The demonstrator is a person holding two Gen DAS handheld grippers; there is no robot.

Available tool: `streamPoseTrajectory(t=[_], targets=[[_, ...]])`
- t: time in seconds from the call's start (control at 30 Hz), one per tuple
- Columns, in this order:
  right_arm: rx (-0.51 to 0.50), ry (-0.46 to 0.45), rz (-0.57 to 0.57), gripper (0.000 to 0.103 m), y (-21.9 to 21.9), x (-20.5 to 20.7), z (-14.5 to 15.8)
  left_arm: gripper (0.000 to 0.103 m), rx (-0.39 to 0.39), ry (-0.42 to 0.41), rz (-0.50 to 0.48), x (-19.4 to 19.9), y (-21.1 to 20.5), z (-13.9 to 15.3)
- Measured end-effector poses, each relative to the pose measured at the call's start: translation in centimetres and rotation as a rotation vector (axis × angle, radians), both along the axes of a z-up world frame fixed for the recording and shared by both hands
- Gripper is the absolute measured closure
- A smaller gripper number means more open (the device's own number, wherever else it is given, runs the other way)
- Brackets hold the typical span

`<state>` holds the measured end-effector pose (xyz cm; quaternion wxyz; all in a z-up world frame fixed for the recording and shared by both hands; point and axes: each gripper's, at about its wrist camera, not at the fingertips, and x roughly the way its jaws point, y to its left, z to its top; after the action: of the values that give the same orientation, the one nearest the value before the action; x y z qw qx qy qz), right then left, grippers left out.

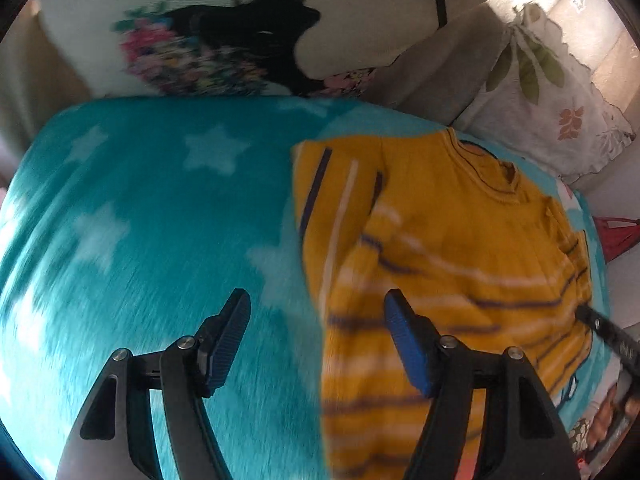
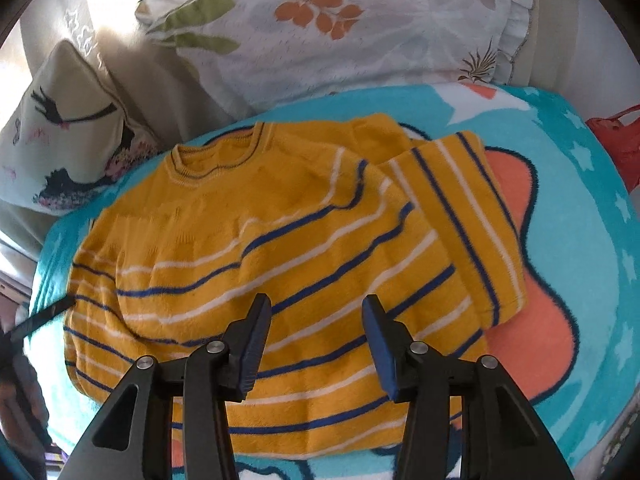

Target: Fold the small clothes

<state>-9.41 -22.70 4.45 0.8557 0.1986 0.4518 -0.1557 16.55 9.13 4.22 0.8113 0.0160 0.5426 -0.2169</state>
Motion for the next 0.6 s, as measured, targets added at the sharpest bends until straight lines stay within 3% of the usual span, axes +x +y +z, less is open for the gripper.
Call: streamPoseTrajectory(t=[0.13, 0.27, 0.5, 0.6], targets=[[0.007, 0.005, 0.021, 0.052, 1.5, -0.3, 0.3, 0.035, -0.059, 0.025, 0.037, 1.0, 0.3, 0.1], [-0.012, 0.005, 0.143, 0.051, 5.2, 1.0, 1.2, 0.034, -0.112, 0.070, 0.079, -0.8, 2.9, -0.1], [0.107, -0.016, 0.388, 0.045, 12.7, 8.2, 2.7, 0.033, -0.221, 0.189, 0.098, -6.7, 6.1, -2.0], [0.155, 0.023, 0.487, 0.043, 16.9, 12.4, 2.0, 0.031, -0.257, 0.164, 0.094, -8.6, 5.8, -2.1]])
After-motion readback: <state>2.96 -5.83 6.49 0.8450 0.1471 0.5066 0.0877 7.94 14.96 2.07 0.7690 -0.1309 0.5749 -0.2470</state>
